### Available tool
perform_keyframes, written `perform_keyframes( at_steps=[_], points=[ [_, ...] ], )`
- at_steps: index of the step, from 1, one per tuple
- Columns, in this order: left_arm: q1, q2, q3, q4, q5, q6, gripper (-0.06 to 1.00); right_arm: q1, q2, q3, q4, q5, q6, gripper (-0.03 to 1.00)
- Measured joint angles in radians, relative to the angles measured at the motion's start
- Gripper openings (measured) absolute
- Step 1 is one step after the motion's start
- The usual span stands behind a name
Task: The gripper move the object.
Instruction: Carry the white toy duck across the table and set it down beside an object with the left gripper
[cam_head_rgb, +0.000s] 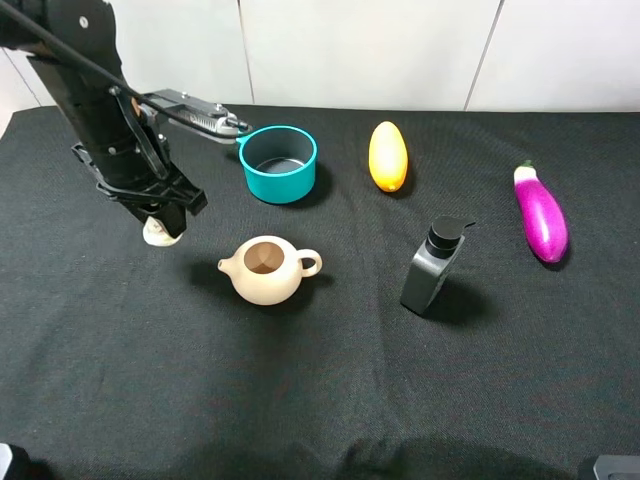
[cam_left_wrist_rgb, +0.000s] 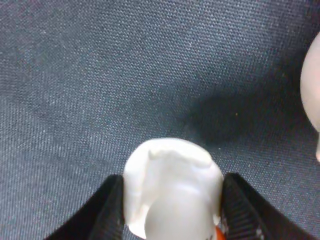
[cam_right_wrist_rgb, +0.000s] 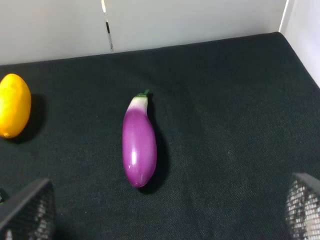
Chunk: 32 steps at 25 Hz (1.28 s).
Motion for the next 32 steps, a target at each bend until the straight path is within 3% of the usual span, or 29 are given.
perform_keyframes(
  at_steps=[15, 32],
  points=[
    [0.0, -0.082, -0.158, 0.057, 0.158, -0.059, 0.46, 0.0, 0.0, 0.0, 0.0, 0.0, 0.0, 0.69],
    [0.0, -0.147, -0.222, 0.058, 0.197, -0.079, 0.44, 0.0, 0.0, 0.0, 0.0, 0.0, 0.0, 0.69]
  ],
)
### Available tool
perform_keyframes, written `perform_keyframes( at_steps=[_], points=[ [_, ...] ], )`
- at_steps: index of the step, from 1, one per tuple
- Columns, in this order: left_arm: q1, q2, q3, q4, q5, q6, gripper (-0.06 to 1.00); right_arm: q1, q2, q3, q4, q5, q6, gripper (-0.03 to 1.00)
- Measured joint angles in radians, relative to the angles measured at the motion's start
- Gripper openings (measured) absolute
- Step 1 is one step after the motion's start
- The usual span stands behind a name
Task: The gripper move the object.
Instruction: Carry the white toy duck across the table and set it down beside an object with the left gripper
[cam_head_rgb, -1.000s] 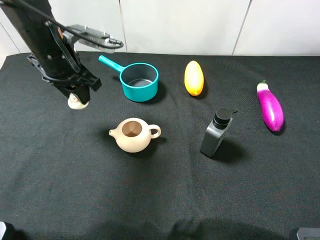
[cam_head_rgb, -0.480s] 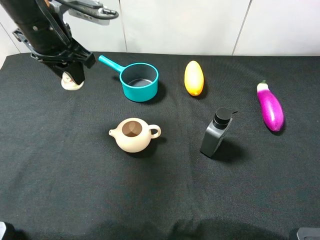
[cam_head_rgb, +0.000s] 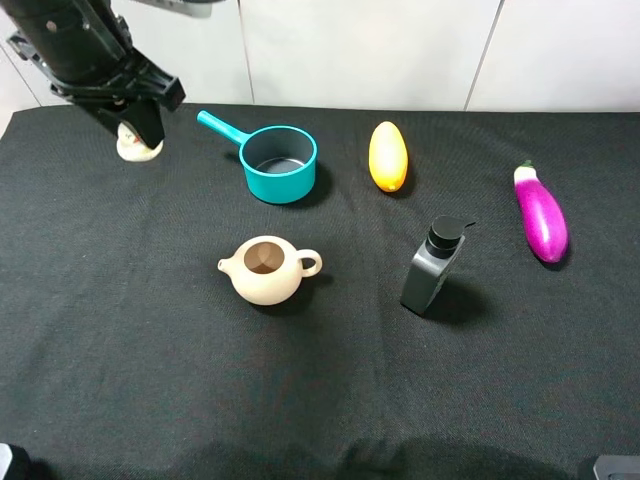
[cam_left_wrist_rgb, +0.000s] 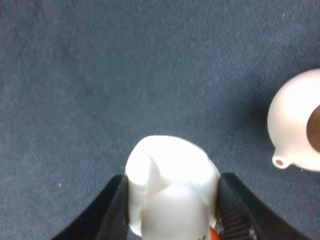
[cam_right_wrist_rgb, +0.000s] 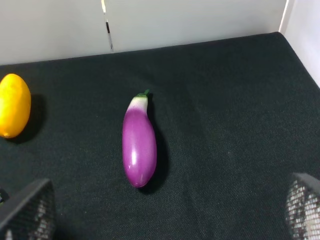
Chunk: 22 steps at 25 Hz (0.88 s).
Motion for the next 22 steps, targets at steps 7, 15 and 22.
perform_keyframes(
  at_steps=[7, 15, 22],
  points=[
    [0.0, 0.074, -0.107, -0.001, 0.026, -0.001, 0.44, 0.0, 0.0, 0.0, 0.0, 0.0, 0.0, 0.69],
    [-0.031, 0.184, -0.225, 0.002, 0.042, -0.001, 0.44, 0.0, 0.0, 0.0, 0.0, 0.0, 0.0, 0.69],
    [-0.094, 0.313, -0.376, 0.002, 0.084, 0.011, 0.44, 0.0, 0.0, 0.0, 0.0, 0.0, 0.0, 0.69]
  ],
)
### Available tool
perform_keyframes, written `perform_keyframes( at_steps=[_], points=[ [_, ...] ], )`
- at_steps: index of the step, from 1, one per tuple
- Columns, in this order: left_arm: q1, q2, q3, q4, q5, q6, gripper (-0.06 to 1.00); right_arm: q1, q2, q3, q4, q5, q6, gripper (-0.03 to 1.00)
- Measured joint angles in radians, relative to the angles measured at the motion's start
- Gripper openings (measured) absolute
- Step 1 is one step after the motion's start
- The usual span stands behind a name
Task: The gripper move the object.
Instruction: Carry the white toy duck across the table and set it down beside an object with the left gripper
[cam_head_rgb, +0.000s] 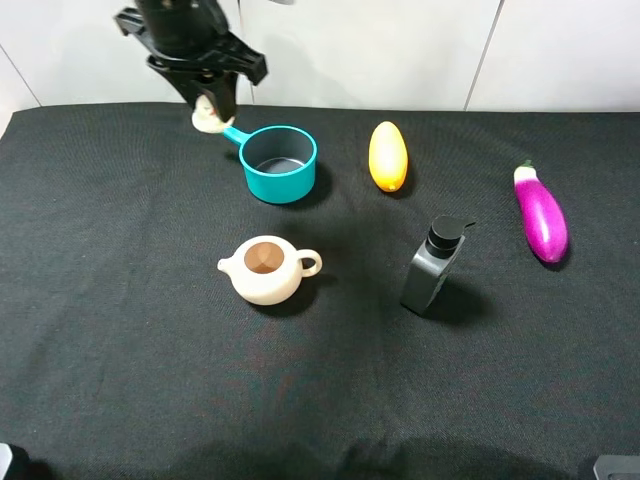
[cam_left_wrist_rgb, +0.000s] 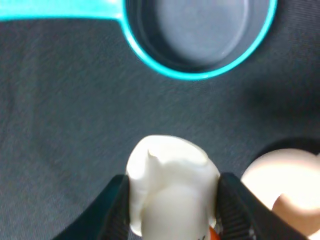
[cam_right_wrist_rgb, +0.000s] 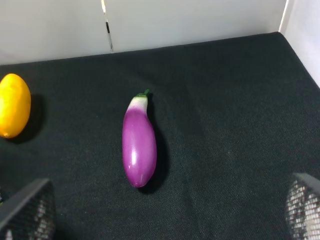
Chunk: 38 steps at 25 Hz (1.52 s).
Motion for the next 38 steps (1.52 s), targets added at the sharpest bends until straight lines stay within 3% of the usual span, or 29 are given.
perform_keyframes(
  at_steps=[8, 33, 38],
  points=[
    [-0.045, 0.111, -0.153, -0.001, 0.024, 0.0, 0.44, 0.0, 0.0, 0.0, 0.0, 0.0, 0.0, 0.69],
    [-0.068, 0.466, -0.642, 0.026, 0.044, -0.008, 0.43, 0.0, 0.0, 0.0, 0.0, 0.0, 0.0, 0.69],
    [-0.073, 0.524, -0.69, 0.026, 0.037, -0.008, 0.43, 0.0, 0.0, 0.0, 0.0, 0.0, 0.0, 0.69]
  ],
)
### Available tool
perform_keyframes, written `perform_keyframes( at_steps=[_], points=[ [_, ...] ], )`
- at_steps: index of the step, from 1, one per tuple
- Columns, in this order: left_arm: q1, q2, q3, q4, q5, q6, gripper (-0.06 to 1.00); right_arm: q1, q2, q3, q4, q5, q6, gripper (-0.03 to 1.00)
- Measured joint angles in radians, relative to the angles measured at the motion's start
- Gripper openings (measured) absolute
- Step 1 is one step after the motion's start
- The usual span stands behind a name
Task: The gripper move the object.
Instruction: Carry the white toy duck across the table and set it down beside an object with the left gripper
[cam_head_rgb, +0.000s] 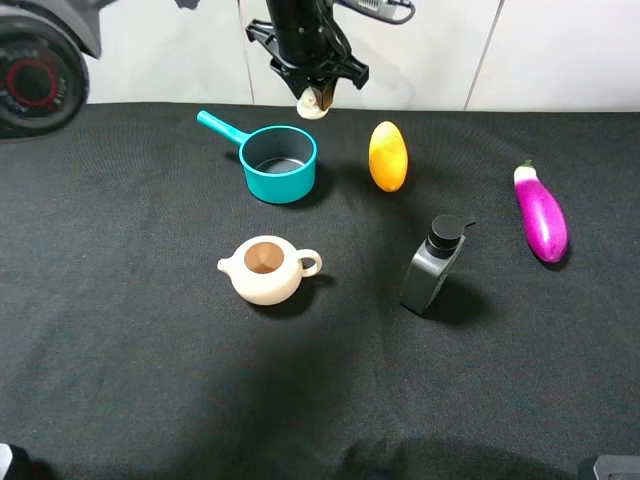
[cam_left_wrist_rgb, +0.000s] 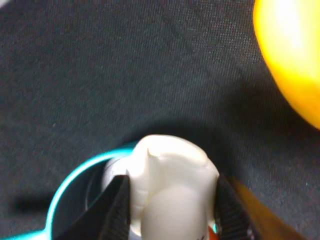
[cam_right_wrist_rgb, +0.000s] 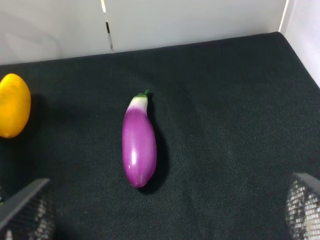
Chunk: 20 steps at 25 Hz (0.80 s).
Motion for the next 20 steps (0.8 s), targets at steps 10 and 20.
perform_keyframes(
  at_steps=[10, 20],
  points=[
    [-0.006, 0.051, -0.008, 0.0, -0.054, -0.001, 0.42, 0.0, 0.0, 0.0, 0.0, 0.0, 0.0, 0.69],
    [-0.006, 0.107, -0.026, 0.0, -0.122, -0.001, 0.42, 0.0, 0.0, 0.0, 0.0, 0.0, 0.0, 0.69]
  ],
)
